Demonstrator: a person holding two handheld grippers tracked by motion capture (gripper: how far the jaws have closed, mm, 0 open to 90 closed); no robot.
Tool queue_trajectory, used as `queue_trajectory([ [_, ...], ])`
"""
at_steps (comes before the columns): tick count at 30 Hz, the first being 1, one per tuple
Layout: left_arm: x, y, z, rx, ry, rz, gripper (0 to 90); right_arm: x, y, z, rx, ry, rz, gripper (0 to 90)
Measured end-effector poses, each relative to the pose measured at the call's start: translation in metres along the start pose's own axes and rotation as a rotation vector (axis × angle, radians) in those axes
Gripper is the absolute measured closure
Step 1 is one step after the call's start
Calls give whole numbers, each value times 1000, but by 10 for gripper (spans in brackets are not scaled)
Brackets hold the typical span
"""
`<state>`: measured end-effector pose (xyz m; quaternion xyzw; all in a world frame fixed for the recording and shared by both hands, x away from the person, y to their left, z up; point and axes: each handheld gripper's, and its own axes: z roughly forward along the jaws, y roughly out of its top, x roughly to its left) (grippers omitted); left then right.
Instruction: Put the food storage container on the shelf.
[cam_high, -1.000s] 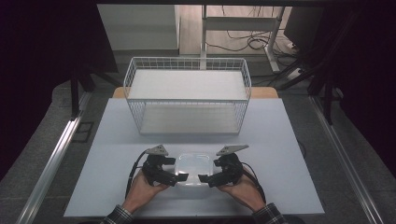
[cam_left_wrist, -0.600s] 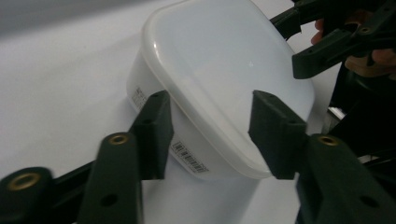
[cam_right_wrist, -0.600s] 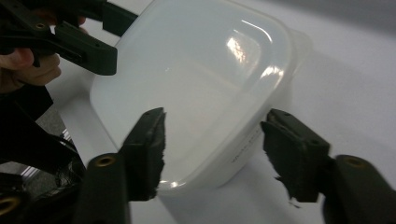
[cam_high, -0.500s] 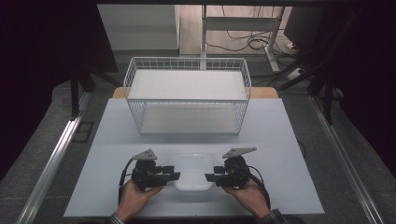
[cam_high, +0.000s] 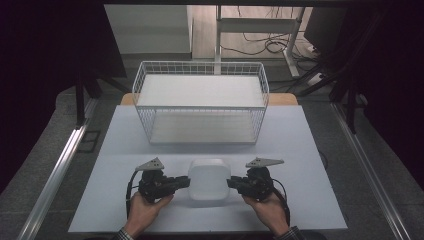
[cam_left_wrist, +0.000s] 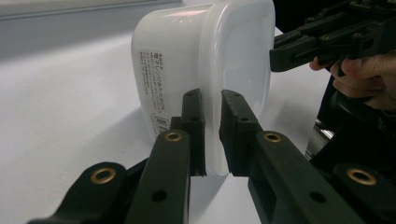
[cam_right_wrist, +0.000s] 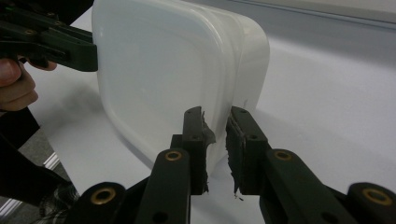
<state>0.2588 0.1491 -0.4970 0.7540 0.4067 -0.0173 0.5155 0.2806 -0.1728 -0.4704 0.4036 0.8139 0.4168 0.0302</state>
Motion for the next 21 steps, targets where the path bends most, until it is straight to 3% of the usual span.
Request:
queue_trajectory([
  [1, -1, 1, 1, 2, 21, 11, 811, 1, 0, 0, -4, -16, -10, 770],
  [6, -4, 3, 0, -13, 48, 30, 811, 3, 2, -1, -34, -29, -29, 771],
  [21, -7, 22, -5, -58, 89, 67, 808, 0, 19, -9, -115, -22, -70, 774],
])
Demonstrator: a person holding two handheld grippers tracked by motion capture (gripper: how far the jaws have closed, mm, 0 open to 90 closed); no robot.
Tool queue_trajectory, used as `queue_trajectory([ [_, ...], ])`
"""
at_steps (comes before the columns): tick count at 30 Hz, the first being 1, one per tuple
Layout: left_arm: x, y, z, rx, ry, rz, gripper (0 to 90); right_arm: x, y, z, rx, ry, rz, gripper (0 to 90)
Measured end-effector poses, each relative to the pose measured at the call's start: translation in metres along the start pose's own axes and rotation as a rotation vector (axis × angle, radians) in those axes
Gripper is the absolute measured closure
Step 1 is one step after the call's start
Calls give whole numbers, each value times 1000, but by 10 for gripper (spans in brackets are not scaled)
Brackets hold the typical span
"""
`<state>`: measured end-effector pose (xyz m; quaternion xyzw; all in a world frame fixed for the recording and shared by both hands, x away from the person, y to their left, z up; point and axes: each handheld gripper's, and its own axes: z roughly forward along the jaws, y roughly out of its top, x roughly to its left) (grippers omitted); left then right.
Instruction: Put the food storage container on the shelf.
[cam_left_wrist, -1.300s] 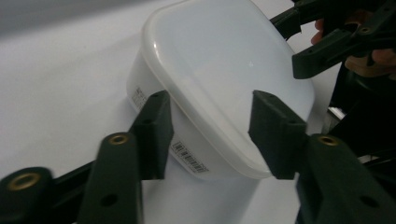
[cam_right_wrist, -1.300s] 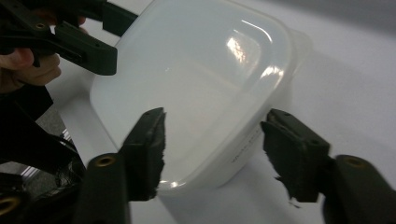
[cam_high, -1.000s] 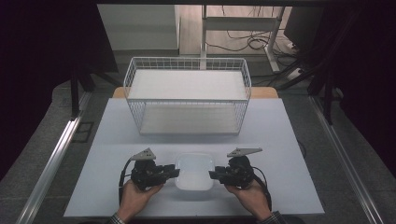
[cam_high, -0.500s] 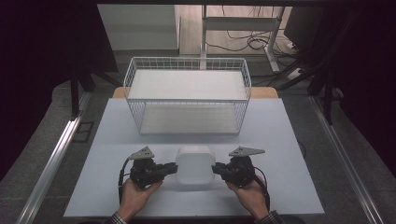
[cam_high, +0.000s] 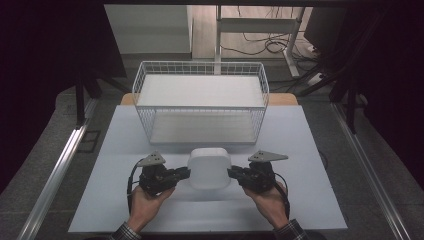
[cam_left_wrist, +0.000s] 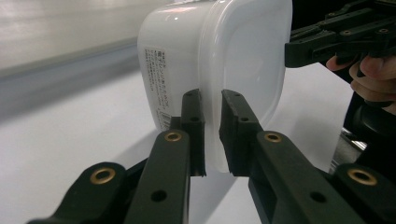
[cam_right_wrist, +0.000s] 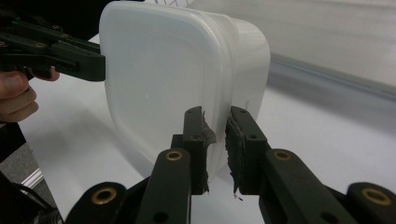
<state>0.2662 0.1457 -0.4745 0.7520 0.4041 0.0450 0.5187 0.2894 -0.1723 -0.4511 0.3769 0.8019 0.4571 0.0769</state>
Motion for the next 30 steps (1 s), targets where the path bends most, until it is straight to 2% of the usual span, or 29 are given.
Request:
queue_trajectory([
  [11, 2, 28, -12, -26, 28, 30, 808, 1, 30, -3, -48, -3, -32, 774],
  [12, 2, 35, -14, -30, 35, 39, 808, 0, 33, -3, -51, -1, -35, 774],
  [18, 4, 52, -20, -51, 51, 54, 807, -2, 51, -4, -76, 2, -48, 773],
  [25, 7, 68, -26, -72, 57, 64, 807, -3, 69, -4, -98, 5, -62, 773],
  [30, 9, 86, -33, -87, 63, 75, 807, -4, 86, -6, -124, 7, -68, 773],
])
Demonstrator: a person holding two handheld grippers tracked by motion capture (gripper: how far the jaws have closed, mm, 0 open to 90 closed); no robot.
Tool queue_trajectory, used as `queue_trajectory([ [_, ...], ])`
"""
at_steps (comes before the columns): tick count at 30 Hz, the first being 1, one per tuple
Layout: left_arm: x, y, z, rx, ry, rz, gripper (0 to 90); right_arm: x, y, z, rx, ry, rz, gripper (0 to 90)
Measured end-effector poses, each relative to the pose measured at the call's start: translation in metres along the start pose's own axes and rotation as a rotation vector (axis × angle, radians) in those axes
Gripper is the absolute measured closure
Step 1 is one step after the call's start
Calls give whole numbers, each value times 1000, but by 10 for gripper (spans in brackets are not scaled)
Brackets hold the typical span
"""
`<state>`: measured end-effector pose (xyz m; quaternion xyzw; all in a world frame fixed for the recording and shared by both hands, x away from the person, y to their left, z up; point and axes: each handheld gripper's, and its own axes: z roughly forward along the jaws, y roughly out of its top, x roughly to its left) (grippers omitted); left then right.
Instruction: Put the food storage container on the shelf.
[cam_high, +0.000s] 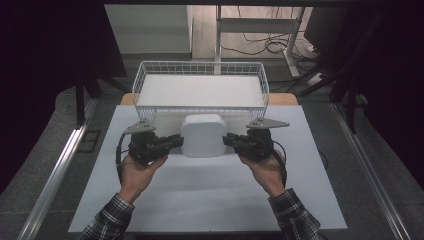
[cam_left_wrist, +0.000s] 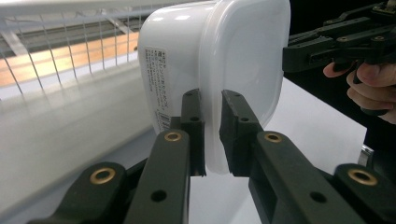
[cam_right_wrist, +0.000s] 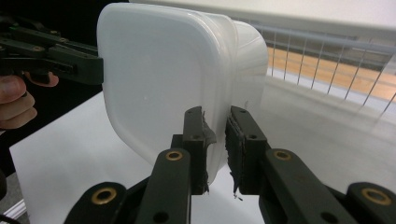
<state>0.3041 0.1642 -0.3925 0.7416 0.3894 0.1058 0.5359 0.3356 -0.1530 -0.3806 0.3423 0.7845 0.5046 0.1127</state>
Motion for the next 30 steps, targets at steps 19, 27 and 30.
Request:
queue_trajectory([
  [19, 13, 49, -10, -61, -3, 5, 807, -6, 58, -3, -66, -4, -24, 774],
  [27, 19, 73, -13, -88, -8, 8, 807, -8, 84, -4, -90, -21, -36, 773],
  [30, 23, 84, -12, -90, -7, 14, 807, -11, 92, -3, -96, -27, -33, 773],
])
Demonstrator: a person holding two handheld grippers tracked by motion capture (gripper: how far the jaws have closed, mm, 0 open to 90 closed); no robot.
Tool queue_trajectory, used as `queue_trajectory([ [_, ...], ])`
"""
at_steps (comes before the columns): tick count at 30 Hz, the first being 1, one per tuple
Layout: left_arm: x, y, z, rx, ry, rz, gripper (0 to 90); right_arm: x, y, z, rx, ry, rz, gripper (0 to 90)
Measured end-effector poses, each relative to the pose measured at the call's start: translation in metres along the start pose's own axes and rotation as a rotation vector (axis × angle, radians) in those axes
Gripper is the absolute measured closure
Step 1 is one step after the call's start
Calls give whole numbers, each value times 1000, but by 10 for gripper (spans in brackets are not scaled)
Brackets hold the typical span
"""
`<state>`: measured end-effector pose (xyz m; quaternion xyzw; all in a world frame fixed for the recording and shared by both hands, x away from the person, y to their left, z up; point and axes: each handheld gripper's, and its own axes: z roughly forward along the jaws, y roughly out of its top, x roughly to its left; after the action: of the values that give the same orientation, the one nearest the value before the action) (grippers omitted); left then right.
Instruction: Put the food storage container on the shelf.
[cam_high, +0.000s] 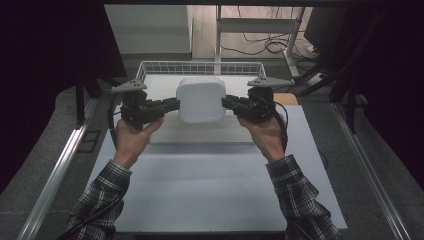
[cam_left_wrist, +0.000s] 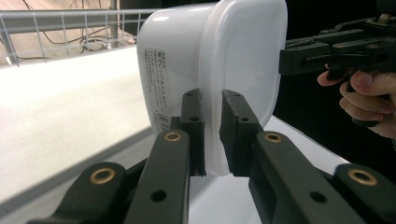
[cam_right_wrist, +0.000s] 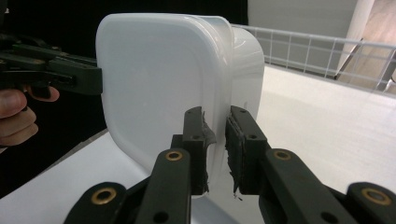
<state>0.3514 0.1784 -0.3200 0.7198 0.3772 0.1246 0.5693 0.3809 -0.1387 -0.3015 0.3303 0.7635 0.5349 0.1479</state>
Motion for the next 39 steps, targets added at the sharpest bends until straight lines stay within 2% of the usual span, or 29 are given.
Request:
queue_trajectory([
  [7, 9, 15, 7, 1, 3, -4, 807, -10, 13, 7, -13, -14, 15, 771],
  [18, 22, 25, 22, 17, 3, -39, 803, -27, 21, 20, -2, -29, 57, 767],
  [29, 31, 25, 36, 44, 43, -63, 784, -35, 23, 35, 41, -46, 89, 757],
  [35, 32, 25, 38, 22, 21, -72, 709, -38, 24, 39, 49, -60, 96, 721],
  [39, 32, 25, 40, 13, 27, -67, 674, -37, 25, 41, 45, -63, 89, 679],
])
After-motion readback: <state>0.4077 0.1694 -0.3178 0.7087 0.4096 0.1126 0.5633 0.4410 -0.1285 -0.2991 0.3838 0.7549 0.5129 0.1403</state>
